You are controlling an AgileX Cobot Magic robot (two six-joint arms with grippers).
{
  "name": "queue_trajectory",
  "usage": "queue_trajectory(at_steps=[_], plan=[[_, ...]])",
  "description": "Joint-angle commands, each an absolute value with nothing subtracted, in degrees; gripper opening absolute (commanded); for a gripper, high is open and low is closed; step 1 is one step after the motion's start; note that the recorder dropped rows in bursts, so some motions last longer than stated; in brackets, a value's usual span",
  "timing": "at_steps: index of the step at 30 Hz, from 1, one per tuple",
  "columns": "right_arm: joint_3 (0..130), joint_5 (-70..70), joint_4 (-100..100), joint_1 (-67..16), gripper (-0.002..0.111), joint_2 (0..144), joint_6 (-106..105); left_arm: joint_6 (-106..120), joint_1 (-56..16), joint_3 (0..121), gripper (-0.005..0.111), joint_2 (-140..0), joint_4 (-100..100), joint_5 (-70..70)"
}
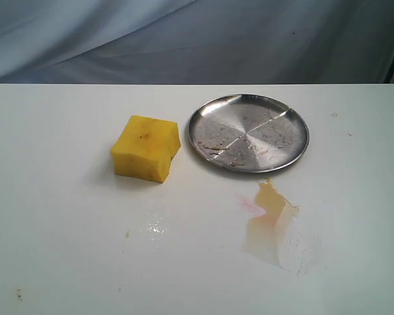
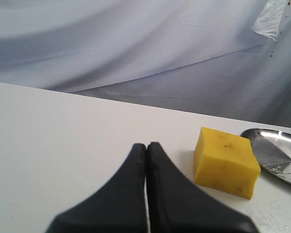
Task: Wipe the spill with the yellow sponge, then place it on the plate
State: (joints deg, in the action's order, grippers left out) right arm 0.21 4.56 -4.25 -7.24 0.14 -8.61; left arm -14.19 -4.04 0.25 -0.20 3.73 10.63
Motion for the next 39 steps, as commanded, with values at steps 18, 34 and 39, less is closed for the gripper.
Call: queue_trajectory(at_steps=[18, 34, 39], plan=[[0.0, 4.4, -3.9, -6.8, 0.0, 0.0, -8.6, -14.5, -4.2, 0.0, 0.0, 0.0, 3.6, 10.3], [0.0, 4.4, -3.9, -6.8, 0.0, 0.0, -8.6, -10.5, -4.2, 0.0, 0.0, 0.0, 8.5, 10.3], [0.0, 4.4, -3.9, -6.8, 0.0, 0.0, -8.6, -8.9, -4.2, 0.0, 0.0, 0.0, 14.8, 10.3]])
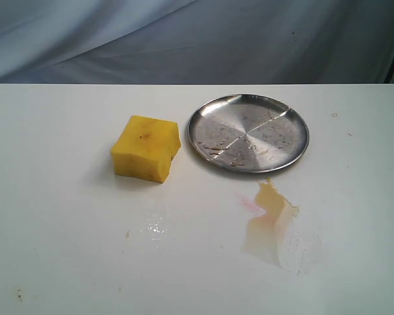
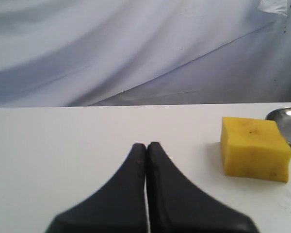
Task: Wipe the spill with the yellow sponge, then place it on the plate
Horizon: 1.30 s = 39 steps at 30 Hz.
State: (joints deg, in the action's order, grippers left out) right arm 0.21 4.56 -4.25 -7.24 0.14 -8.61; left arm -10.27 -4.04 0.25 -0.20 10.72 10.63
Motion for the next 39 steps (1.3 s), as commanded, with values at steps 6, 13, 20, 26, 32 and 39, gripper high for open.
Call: queue_trajectory(at_steps=[6, 13, 20, 26, 32, 39], plan=[[0.0, 4.4, -3.9, -6.8, 0.0, 0.0, -8.6, -8.9, -4.2, 0.0, 0.0, 0.0, 15.2, 10.3], [0.0, 4.4, -3.9, -6.8, 0.0, 0.0, -8.6, -8.9, -4.2, 0.0, 0.0, 0.0, 15.2, 10.3], [0.0, 4.4, -3.9, -6.8, 0.0, 0.0, -8.6, -9.1, -4.2, 0.0, 0.0, 0.0, 11.6, 4.8], [0.0, 4.4, -3.9, -6.8, 0.0, 0.0, -8.6, -8.9, -4.2, 0.0, 0.0, 0.0, 0.0, 1.0], [0.0, 4.4, -3.9, -6.8, 0.0, 0.0, -8.6, -8.8, -4.2, 0.0, 0.0, 0.0, 2.8, -1.1], [0.0, 4.4, -3.9, -6.8, 0.0, 0.0, -8.6, -8.7, -4.2, 0.0, 0.0, 0.0, 2.8, -3.3]])
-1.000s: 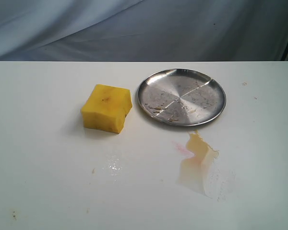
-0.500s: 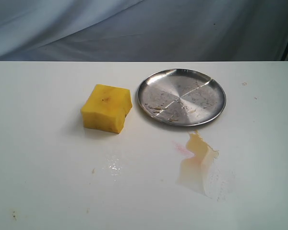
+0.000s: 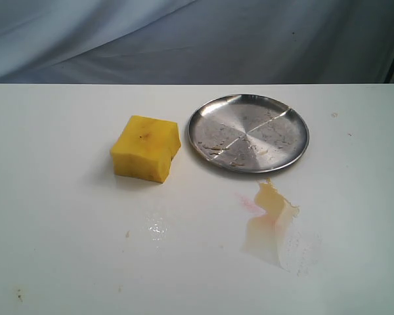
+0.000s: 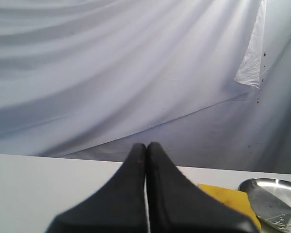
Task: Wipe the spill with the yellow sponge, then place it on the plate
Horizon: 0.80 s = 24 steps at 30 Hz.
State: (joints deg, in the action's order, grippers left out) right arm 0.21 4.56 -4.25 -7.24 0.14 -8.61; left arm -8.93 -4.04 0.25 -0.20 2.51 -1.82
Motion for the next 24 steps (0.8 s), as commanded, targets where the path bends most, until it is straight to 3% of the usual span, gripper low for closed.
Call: queue_trajectory(at_steps=[1, 14, 24], plan=[[0.0, 4.4, -3.9, -6.8, 0.0, 0.0, -8.6, -8.7, -4.2, 0.0, 0.0, 0.0, 2.8, -3.6], [0.0, 4.4, -3.9, -6.8, 0.0, 0.0, -8.6, -9.2, -4.2, 0.0, 0.0, 0.0, -1.4, -8.7], [0.0, 4.4, -3.9, -6.8, 0.0, 0.0, -8.6, -8.4, -3.9, 16.5, 0.0, -8.0, 0.0, 10.8]])
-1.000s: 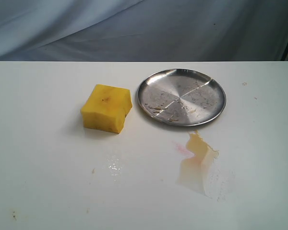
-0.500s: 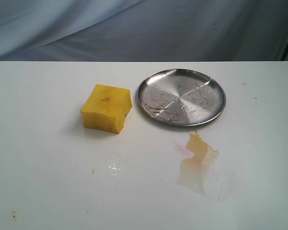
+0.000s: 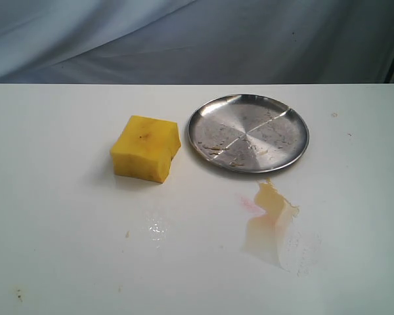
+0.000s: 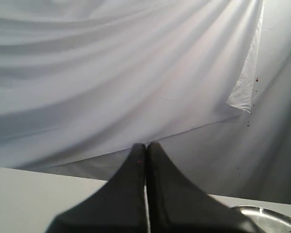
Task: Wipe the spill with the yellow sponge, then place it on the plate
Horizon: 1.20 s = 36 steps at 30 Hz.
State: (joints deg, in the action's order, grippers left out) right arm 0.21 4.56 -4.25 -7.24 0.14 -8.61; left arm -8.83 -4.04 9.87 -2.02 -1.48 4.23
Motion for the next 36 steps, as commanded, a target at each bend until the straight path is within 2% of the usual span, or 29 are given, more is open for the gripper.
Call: queue_trajectory(at_steps=[1, 13, 17, 30, 36], plan=[[0.0, 4.4, -3.9, -6.8, 0.0, 0.0, -8.6, -8.4, -3.9, 18.8, 0.0, -10.7, 1.1, 12.8], [0.0, 4.4, -3.9, -6.8, 0.0, 0.0, -8.6, -3.3, -4.0, 40.6, 0.0, -47.7, -3.8, 38.0], [0.0, 4.4, -3.9, -6.8, 0.0, 0.0, -8.6, 1.4, -6.3, 45.4, 0.0, -56.9, -7.1, 39.5], [0.0, 4.4, -3.9, -6.8, 0.0, 0.0, -8.6, 1.3, -21.1, 66.1, 0.0, -85.7, -8.1, 40.6], [0.0, 4.4, -3.9, -6.8, 0.0, 0.0, -8.6, -0.4, -24.0, 72.9, 0.001, -97.7, -8.7, 38.4]])
